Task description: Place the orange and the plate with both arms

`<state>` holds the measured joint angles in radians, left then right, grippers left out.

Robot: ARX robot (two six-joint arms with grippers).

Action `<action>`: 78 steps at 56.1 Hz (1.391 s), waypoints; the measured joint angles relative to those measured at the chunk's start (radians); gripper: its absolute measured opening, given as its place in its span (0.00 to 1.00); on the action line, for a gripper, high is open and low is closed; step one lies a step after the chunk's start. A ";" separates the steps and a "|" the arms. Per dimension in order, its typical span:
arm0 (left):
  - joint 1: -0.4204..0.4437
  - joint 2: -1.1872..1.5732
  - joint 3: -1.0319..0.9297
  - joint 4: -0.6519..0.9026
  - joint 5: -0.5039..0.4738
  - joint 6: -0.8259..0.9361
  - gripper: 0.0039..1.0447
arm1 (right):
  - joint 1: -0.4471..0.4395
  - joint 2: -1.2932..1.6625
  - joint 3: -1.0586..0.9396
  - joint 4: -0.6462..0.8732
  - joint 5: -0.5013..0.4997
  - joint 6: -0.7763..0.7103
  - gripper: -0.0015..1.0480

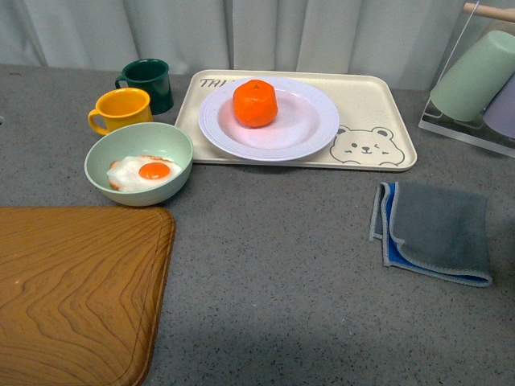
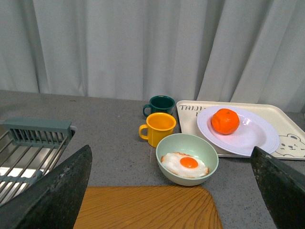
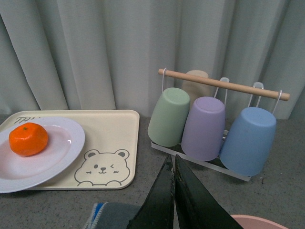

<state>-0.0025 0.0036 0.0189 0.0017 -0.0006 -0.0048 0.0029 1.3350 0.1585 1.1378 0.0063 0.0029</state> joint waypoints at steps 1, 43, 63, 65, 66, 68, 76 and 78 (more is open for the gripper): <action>0.000 0.000 0.000 0.000 0.000 0.000 0.94 | -0.001 -0.027 -0.004 -0.023 0.000 0.000 0.01; 0.000 0.000 0.000 0.000 0.000 0.000 0.94 | -0.001 -0.662 -0.150 -0.486 -0.005 0.000 0.01; 0.000 0.000 0.000 0.000 0.000 0.000 0.94 | -0.001 -0.872 -0.153 -0.676 -0.005 0.000 0.01; 0.000 0.000 0.000 0.000 0.000 0.000 0.94 | -0.001 -0.887 -0.153 -0.691 -0.005 0.000 0.01; 0.000 0.000 0.000 0.000 0.000 0.000 0.94 | -0.001 -0.897 -0.153 -0.701 -0.005 0.000 0.01; 0.000 0.000 0.000 0.000 0.000 0.000 0.94 | -0.001 -0.912 -0.153 -0.716 -0.005 0.000 0.01; 0.000 0.000 0.000 0.000 0.000 0.000 0.94 | -0.001 -0.977 -0.153 -0.778 -0.005 0.000 0.01; 0.000 0.000 0.000 0.000 0.000 0.000 0.94 | -0.001 -0.990 -0.153 -0.791 -0.005 0.000 0.01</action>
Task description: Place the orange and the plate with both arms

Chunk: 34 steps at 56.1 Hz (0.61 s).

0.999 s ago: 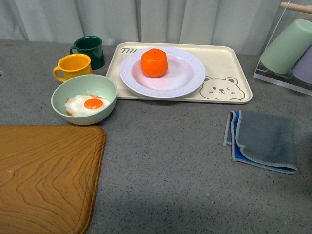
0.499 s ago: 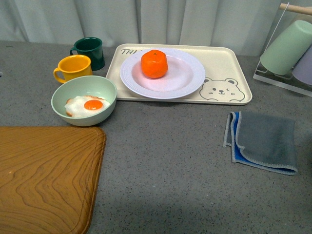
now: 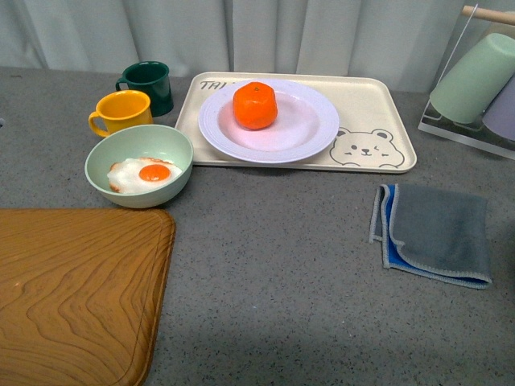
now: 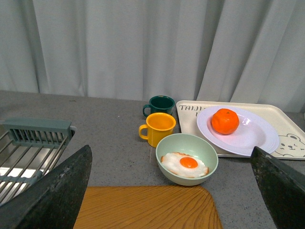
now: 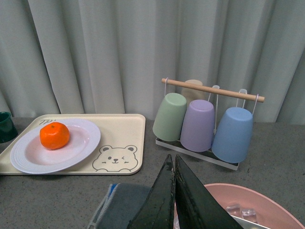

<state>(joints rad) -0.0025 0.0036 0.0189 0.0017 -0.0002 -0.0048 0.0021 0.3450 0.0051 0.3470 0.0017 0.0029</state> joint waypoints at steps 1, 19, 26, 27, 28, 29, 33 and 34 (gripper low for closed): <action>0.000 0.000 0.000 0.000 0.000 0.000 0.94 | 0.000 -0.008 0.000 -0.008 0.000 0.000 0.01; 0.000 0.000 0.000 0.000 0.000 0.000 0.94 | 0.000 -0.114 0.000 -0.113 0.000 0.000 0.01; 0.000 0.000 0.000 0.000 0.000 0.000 0.94 | 0.000 -0.147 0.000 -0.145 0.000 0.000 0.01; 0.000 0.000 0.000 0.000 0.000 0.000 0.94 | 0.000 -0.152 0.000 -0.150 0.000 0.000 0.01; 0.000 0.000 0.000 0.000 0.000 0.000 0.94 | 0.000 -0.154 0.000 -0.152 0.000 0.000 0.01; 0.000 0.000 0.000 0.000 0.000 0.000 0.94 | 0.000 -0.159 0.000 -0.156 0.000 0.000 0.01; 0.000 0.000 0.000 0.000 0.000 0.000 0.94 | 0.000 -0.177 0.000 -0.176 0.000 0.000 0.01; 0.000 0.000 0.000 0.000 0.000 0.000 0.94 | 0.000 -0.203 0.001 -0.205 0.000 0.000 0.01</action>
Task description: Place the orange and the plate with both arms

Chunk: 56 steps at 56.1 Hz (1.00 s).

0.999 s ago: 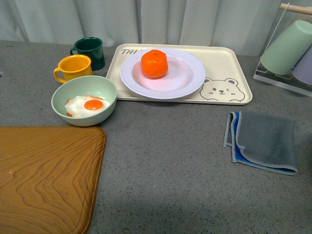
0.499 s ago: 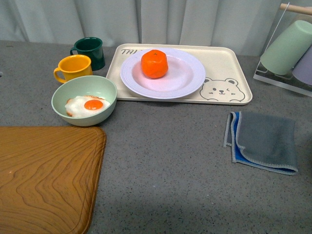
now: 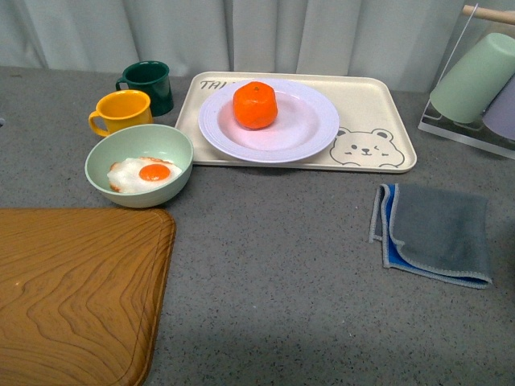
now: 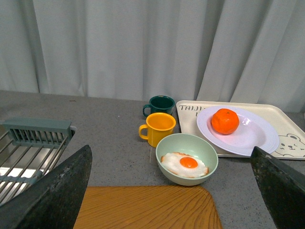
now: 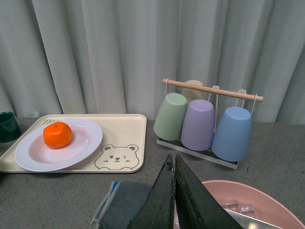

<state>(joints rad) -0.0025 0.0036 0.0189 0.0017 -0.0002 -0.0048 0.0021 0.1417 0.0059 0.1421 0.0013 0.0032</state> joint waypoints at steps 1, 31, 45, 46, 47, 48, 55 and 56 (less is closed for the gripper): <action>0.000 0.000 0.000 0.000 0.000 0.000 0.94 | 0.000 -0.025 0.000 -0.041 0.000 0.000 0.01; 0.000 0.000 0.000 0.000 0.000 0.000 0.94 | 0.000 -0.137 0.000 -0.140 -0.003 -0.001 0.53; 0.000 0.000 0.000 0.000 0.000 0.000 0.94 | 0.000 -0.137 0.000 -0.140 -0.003 0.000 0.92; 0.000 0.000 0.000 0.000 0.000 0.000 0.94 | 0.000 -0.137 0.000 -0.140 -0.003 0.000 0.91; 0.000 0.000 0.000 0.000 0.000 0.000 0.94 | 0.000 -0.137 0.000 -0.140 -0.003 0.000 0.90; 0.000 0.000 0.000 0.000 0.000 0.000 0.94 | 0.000 -0.137 0.000 -0.140 -0.003 0.000 0.90; 0.000 0.000 0.000 0.000 0.000 0.000 0.94 | 0.000 -0.137 0.000 -0.140 -0.003 0.000 0.91; 0.000 0.000 0.000 0.000 0.000 0.000 0.94 | 0.000 -0.137 0.000 -0.140 -0.003 -0.001 0.91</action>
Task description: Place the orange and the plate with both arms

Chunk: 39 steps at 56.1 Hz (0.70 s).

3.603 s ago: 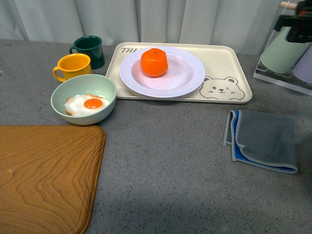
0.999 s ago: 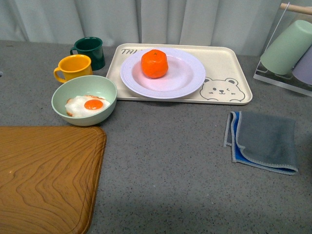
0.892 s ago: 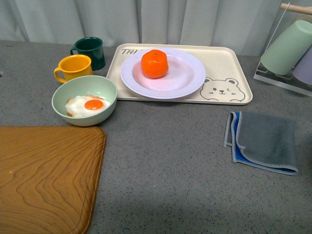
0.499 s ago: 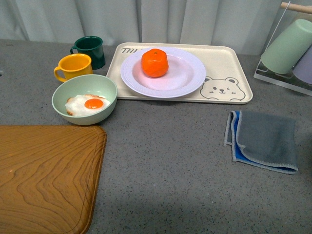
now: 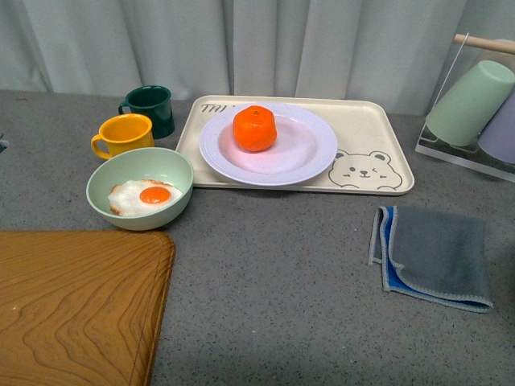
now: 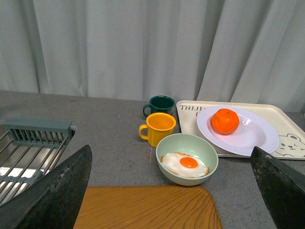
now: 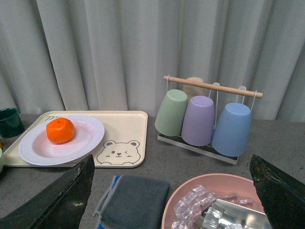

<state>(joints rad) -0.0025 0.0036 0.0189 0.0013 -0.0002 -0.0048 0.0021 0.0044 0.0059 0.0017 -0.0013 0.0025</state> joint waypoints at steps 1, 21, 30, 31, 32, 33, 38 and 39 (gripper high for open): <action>0.000 0.000 0.000 0.000 0.000 0.000 0.94 | 0.000 0.000 0.000 0.000 0.000 0.000 0.91; 0.000 0.000 0.000 0.000 0.000 0.000 0.94 | 0.000 0.000 0.000 0.000 0.000 0.000 0.91; 0.000 0.000 0.000 0.000 0.000 0.000 0.94 | 0.000 0.000 0.000 0.000 0.000 0.000 0.91; 0.000 0.000 0.000 0.000 0.000 0.000 0.94 | 0.000 0.000 0.000 0.000 0.000 0.000 0.91; 0.000 0.000 0.000 0.000 0.000 0.000 0.94 | 0.000 0.000 0.000 0.000 0.000 0.000 0.91; 0.000 0.000 0.000 0.000 0.000 0.000 0.94 | 0.000 0.000 0.000 0.000 0.000 0.000 0.91; 0.000 0.000 0.000 0.000 0.000 0.000 0.94 | 0.000 0.000 0.000 0.000 0.000 0.000 0.91; 0.000 0.000 0.000 0.000 0.000 0.000 0.94 | 0.000 0.000 0.000 0.000 0.000 0.000 0.91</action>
<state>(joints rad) -0.0025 0.0036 0.0189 0.0013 -0.0002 -0.0048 0.0021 0.0044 0.0059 0.0017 -0.0013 0.0029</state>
